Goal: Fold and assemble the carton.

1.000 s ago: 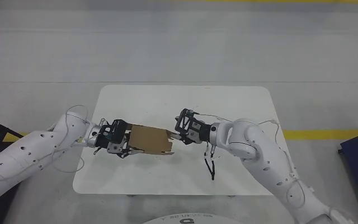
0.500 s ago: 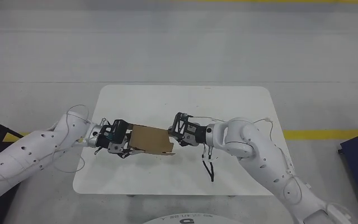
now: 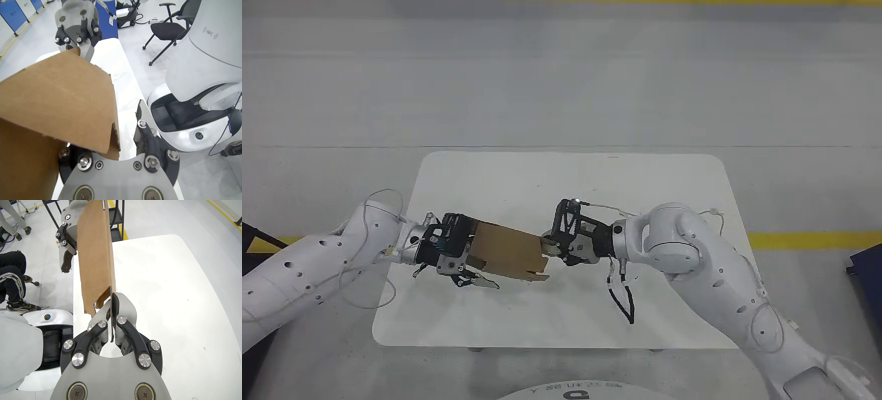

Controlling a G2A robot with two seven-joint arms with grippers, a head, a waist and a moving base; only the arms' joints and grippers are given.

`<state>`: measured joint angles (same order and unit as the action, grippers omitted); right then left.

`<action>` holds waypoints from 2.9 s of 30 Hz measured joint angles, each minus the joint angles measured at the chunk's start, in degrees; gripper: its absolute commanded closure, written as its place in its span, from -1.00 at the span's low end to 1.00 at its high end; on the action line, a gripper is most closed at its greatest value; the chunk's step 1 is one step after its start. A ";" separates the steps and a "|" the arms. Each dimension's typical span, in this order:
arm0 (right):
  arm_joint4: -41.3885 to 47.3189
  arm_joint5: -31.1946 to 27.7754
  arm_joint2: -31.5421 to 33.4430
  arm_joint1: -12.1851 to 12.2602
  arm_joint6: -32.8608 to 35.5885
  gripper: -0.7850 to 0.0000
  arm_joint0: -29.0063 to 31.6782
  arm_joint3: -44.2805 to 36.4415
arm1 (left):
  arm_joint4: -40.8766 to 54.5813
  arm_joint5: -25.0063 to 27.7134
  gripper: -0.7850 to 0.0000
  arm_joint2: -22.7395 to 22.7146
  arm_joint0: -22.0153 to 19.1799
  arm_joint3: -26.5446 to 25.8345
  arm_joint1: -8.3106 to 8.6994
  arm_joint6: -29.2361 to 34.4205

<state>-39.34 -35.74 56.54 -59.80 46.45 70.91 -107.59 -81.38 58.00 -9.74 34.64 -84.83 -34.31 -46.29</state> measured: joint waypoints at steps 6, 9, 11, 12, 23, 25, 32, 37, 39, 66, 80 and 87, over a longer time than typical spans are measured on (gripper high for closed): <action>1.17 -0.03 0.29 0.23 -0.03 1.00 -0.01 -0.12 | -3.18 0.00 1.00 0.00 0.36 -0.10 -0.14 0.00; 1.36 0.04 0.35 0.34 -0.07 1.00 0.08 -0.21 | -4.36 0.00 1.00 0.00 0.09 0.13 -0.17 0.00; 1.54 0.11 0.40 0.39 -0.13 1.00 0.11 -0.23 | -4.98 0.00 1.00 0.00 -0.02 0.21 -0.18 0.00; 1.60 0.18 0.43 0.44 -0.13 1.00 0.12 -0.26 | -5.11 0.00 1.00 0.00 -0.02 0.19 -0.20 0.00; 1.68 0.18 0.40 0.80 0.04 0.87 0.28 -0.81 | -3.25 0.00 1.00 0.00 -0.94 -1.31 0.10 0.01; 1.31 -0.44 0.12 0.94 1.16 0.35 0.31 -0.94 | -2.12 0.00 1.00 0.00 -1.22 -2.00 0.49 0.00; 3.84 -4.55 3.44 2.17 2.53 0.23 2.02 -2.10 | 3.88 0.00 1.00 0.00 -1.92 -2.94 2.29 -0.01; 7.88 -9.58 10.37 3.74 -0.78 0.18 6.33 -3.16 | 4.72 0.00 1.00 0.00 -1.73 -3.29 2.93 -0.01; 8.99 -10.69 12.97 4.22 -2.54 0.22 8.10 -3.55 | 5.22 0.00 1.00 0.00 -1.77 -3.68 3.08 -0.01; 0.63 -0.79 4.27 1.40 -22.87 1.00 2.06 -0.40 | 5.81 -0.47 1.00 -0.21 -1.15 -3.22 3.76 1.23; -5.92 -2.81 -4.51 -0.13 -20.60 1.00 -0.02 0.86 | 13.46 0.00 1.00 -0.73 0.67 -4.43 -0.33 17.56; -2.09 -0.28 -6.75 -1.00 -15.25 1.00 -3.75 1.23 | 14.08 0.00 1.00 -2.24 1.08 -3.95 -0.44 17.10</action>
<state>-41.43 -36.03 49.79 -60.81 31.20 67.16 -106.36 -67.30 58.00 -11.98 35.72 -88.77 -34.75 -29.19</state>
